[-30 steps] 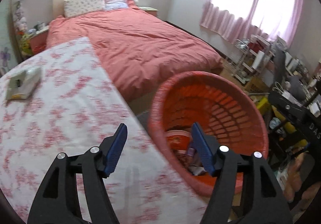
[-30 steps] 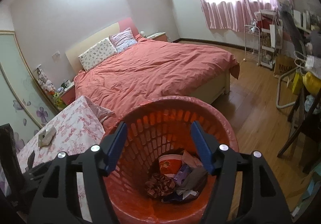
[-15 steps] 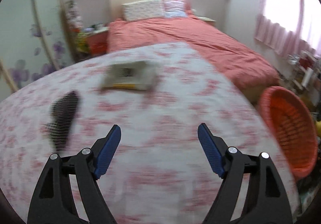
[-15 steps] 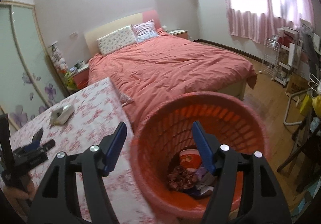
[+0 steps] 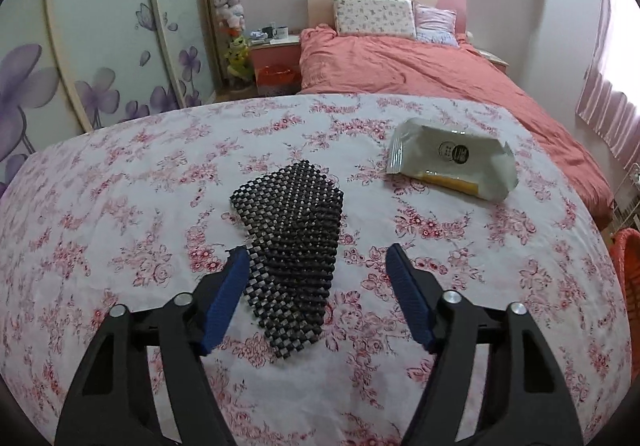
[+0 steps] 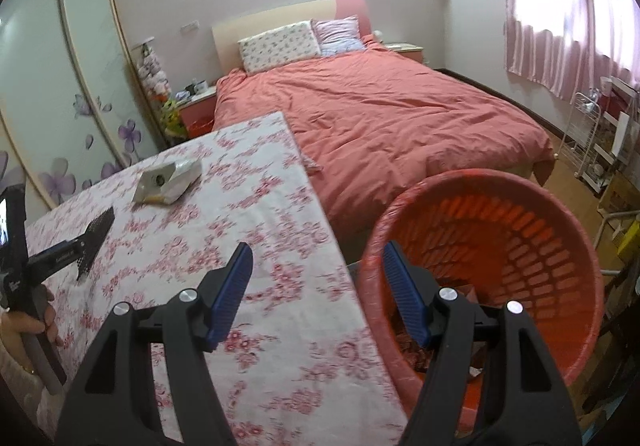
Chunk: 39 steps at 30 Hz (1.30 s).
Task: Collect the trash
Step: 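Grasp the black mesh pad with the left gripper, then grasp the white wipes packet with the right gripper while the left holds the mesh pad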
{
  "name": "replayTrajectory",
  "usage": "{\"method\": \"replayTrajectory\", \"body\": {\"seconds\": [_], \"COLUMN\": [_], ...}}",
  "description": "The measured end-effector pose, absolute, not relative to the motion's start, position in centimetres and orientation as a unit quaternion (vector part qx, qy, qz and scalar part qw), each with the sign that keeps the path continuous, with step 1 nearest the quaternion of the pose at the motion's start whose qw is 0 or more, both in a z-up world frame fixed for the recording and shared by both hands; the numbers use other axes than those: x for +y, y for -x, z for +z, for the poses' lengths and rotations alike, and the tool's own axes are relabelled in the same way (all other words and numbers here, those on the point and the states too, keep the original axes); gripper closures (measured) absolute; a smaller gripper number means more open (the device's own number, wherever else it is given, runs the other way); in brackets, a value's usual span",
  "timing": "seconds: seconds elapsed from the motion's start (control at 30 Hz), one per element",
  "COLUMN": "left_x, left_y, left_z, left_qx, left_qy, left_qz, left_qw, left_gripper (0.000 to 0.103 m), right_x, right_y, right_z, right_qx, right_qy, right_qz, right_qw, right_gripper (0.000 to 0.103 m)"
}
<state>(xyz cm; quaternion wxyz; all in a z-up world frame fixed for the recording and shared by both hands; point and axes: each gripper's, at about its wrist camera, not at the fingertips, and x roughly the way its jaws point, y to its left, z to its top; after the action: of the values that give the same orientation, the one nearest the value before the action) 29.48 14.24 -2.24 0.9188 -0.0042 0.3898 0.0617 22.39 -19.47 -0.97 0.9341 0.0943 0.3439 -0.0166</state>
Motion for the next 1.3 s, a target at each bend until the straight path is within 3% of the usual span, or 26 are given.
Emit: {"method": "replayTrajectory", "body": {"seconds": [0.57,1.23,1.3], "left_x": [15.6,20.6,20.8], "left_y": [-31.4,-30.3,-30.4], "left_z": [-3.8,-1.2,-1.3], "left_qx": [0.417,0.391,0.391], "left_qy": [0.015,0.081,0.083], "left_qz": [0.039,0.002,0.001], "left_qw": [0.908,0.917,0.916], "left_gripper": [0.094,0.097,0.097], "right_x": [-15.0,-5.5,-4.8], "right_y": [-25.5,-37.5,-39.3], "right_z": [-2.1,-3.3,-3.7], "right_qx": [0.368,0.401,0.412], "right_qy": [-0.078,-0.093,-0.102], "right_qz": [0.030,0.103,0.099], "right_qw": [0.926,0.906,0.900], "right_gripper": [0.037,0.037,0.042]}}
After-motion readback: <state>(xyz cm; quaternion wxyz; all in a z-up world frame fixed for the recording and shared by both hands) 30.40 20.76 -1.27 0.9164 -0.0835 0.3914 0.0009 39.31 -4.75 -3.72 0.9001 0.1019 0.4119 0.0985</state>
